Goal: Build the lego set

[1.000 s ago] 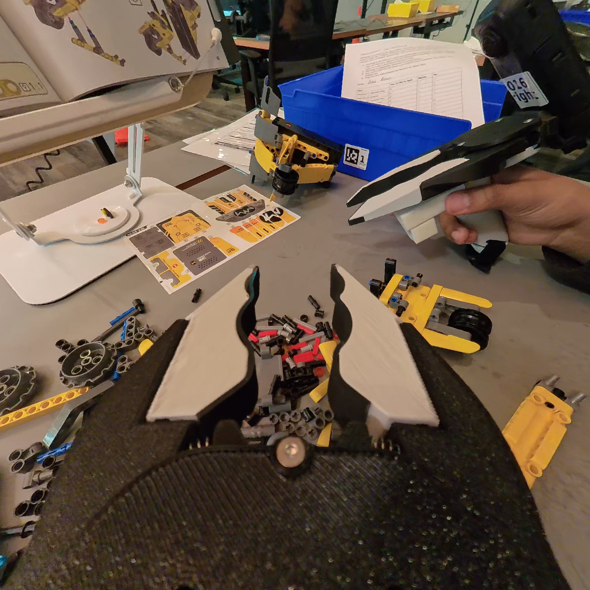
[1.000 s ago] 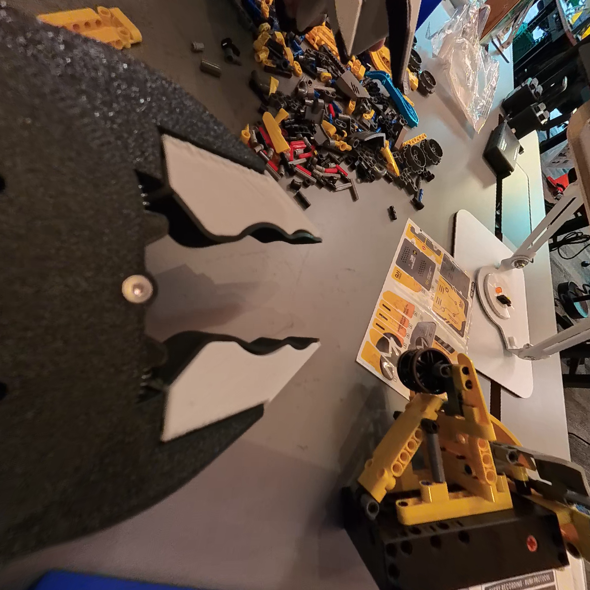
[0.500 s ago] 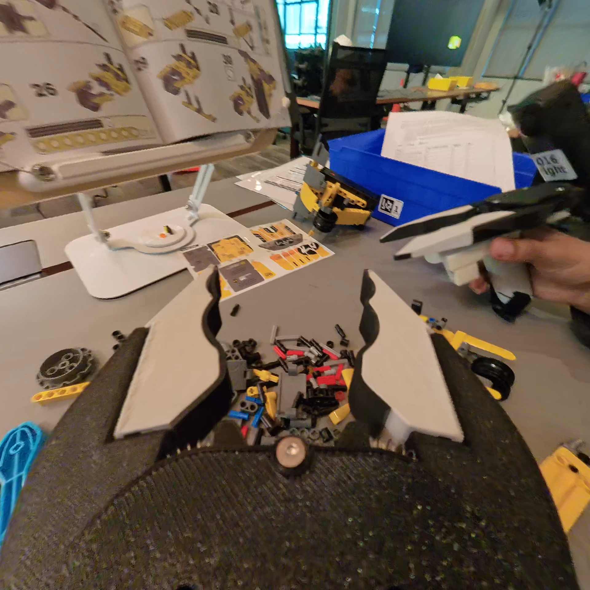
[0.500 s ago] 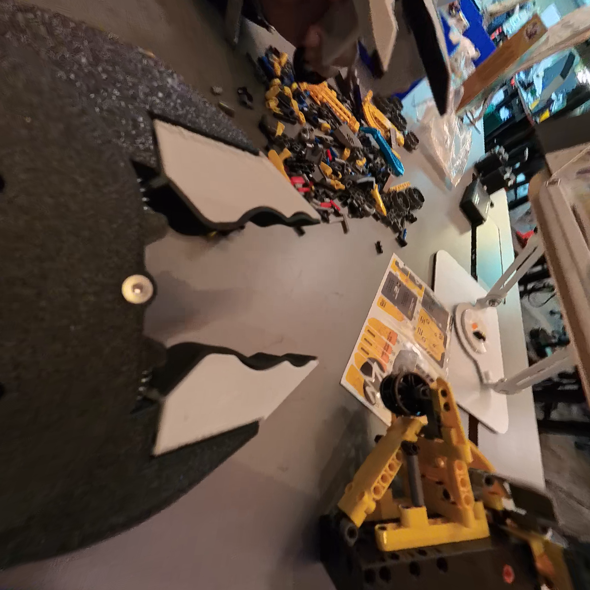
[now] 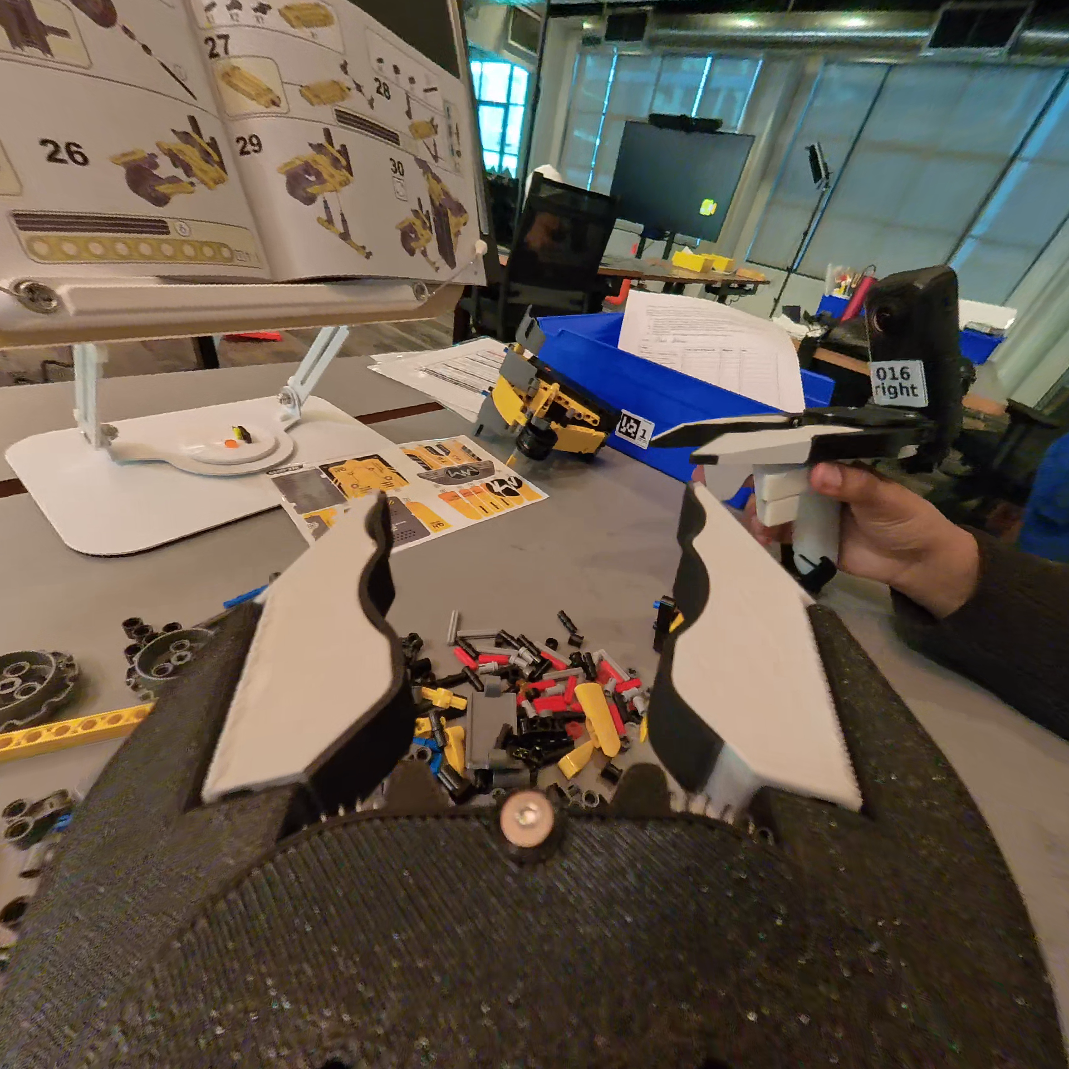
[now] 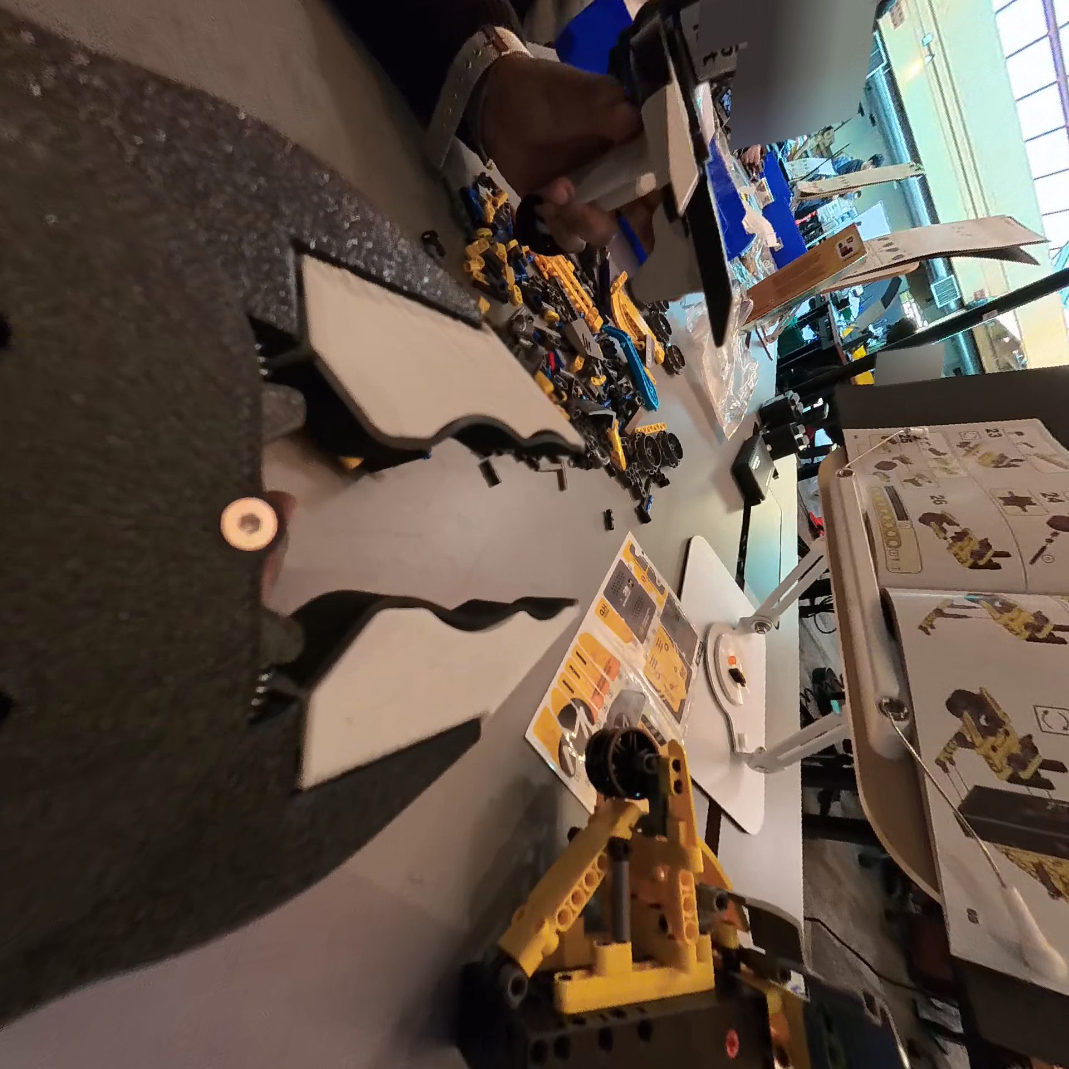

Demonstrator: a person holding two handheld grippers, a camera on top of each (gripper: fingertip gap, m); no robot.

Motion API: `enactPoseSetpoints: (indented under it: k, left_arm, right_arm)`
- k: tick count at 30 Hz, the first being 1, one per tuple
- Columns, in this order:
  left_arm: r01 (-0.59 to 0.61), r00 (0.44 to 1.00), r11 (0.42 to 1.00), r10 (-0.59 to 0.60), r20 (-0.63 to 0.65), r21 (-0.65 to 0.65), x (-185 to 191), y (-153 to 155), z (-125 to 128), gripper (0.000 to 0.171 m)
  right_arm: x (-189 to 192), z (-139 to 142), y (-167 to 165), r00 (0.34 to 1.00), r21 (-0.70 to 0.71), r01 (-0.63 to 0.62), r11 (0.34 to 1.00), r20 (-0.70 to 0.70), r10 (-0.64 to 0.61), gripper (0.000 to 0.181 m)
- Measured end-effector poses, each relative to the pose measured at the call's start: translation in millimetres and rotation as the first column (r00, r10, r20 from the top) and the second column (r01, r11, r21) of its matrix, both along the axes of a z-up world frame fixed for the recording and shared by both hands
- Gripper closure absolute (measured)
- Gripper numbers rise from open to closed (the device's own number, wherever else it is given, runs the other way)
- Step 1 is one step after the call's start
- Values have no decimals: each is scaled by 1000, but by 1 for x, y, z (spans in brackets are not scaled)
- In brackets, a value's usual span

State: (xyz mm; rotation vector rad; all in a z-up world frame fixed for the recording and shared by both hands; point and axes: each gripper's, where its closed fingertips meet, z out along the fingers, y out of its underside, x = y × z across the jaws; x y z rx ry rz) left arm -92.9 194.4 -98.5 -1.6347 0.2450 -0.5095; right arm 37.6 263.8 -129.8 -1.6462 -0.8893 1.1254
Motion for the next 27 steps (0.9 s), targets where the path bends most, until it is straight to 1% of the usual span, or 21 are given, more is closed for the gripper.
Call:
enactPoseSetpoints:
  k: [6,8,10,12,15,18,20,23,25,27]
  left_arm:
    - [-45,996,999,46,-80,20,-5,1,-1,91]
    - [-67,994,998,68,-89,12,-10,3,-4,95]
    - [-64,996,998,64,-69,-5,-12,4,-6,96]
    - [-45,999,999,44,-29,-13,-11,3,-5,97]
    - [-17,999,1000,18,33,-24,-9,1,-2,98]
    - [-3,999,1000,4,41,-20,-5,0,-1,97]
    - [-2,1000,1000,3,24,-27,-2,1,-5,97]
    - [50,998,998,-49,37,-42,12,-2,-6,97]
    - [76,997,996,-74,36,-37,22,-6,-3,97]
    - [100,994,995,-100,39,-8,31,-13,7,97]
  right_arm:
    - [-2,-4,-1,1000,7,-5,1000,1,5,156]
    - [-1,-3,2,1000,10,21,1000,-11,-21,166]
    - [0,0,1,999,11,22,1000,-28,-21,172]
    - [0,0,1,999,31,28,999,-16,-28,173]
    - [0,-6,0,994,134,54,990,83,-66,173]
    - [-6,-8,-6,991,208,29,978,125,-55,173]
    - [-9,-12,-8,988,213,11,977,149,-44,173]
    - [-8,-10,-8,988,221,22,975,144,-55,173]
    - [-6,-5,-7,991,219,34,975,120,-62,172]
    - [-5,-2,-6,993,197,41,980,96,-61,169]
